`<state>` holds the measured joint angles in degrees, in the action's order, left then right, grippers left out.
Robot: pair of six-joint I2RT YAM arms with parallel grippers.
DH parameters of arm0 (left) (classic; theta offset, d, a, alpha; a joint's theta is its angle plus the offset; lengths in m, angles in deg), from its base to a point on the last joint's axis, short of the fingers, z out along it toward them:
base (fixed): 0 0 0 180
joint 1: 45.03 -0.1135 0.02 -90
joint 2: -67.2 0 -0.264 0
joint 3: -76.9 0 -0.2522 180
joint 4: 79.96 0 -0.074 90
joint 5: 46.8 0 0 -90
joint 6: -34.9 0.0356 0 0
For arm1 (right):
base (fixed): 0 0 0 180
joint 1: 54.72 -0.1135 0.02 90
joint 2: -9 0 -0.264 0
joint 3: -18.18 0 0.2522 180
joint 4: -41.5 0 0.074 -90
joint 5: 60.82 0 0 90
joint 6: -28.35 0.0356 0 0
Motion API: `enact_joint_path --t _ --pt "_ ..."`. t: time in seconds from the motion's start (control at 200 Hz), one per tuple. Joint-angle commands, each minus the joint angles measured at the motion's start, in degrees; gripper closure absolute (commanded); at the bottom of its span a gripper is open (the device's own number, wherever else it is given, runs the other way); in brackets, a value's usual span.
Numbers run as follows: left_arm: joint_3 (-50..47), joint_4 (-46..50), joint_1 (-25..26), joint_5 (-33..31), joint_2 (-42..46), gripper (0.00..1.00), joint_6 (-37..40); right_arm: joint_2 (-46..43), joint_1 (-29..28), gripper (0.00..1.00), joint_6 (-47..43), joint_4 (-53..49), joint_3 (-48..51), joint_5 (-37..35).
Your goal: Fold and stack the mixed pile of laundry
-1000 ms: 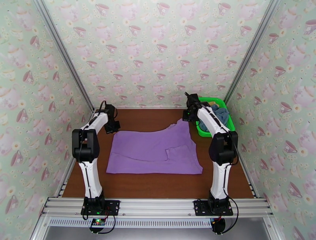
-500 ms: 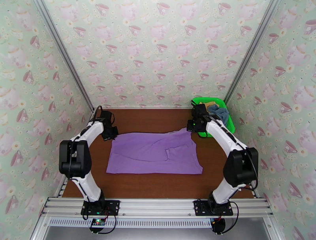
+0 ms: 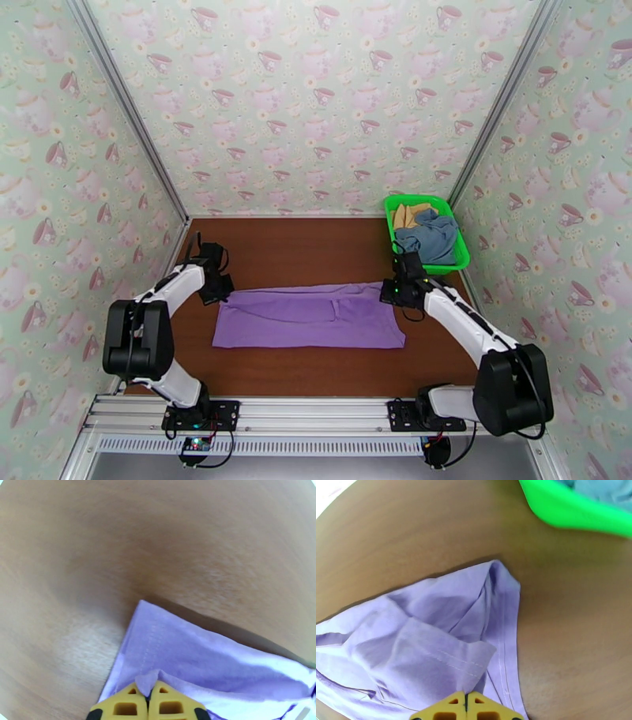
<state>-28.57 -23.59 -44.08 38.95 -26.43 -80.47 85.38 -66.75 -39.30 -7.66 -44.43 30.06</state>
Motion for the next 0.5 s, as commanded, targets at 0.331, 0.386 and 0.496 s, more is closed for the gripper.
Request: enact_joint_path --t 0.331,0.386,0.496 --pt "0.9 4.6 0.6 -5.2 5.8 0.31 -2.8 2.2 -0.3 0.55 0.8 0.1 -2.1 -0.5" --pt "2.2 6.2 0.7 -5.4 6.6 0.33 -2.6 4.8 -0.6 0.55 0.1 -0.2 -4.7 1.2" --pt "5.0 9.2 1.0 -5.5 8.8 0.37 -2.1 11.2 -3.2 0.55 -1.3 -0.7 -10.6 3.2"
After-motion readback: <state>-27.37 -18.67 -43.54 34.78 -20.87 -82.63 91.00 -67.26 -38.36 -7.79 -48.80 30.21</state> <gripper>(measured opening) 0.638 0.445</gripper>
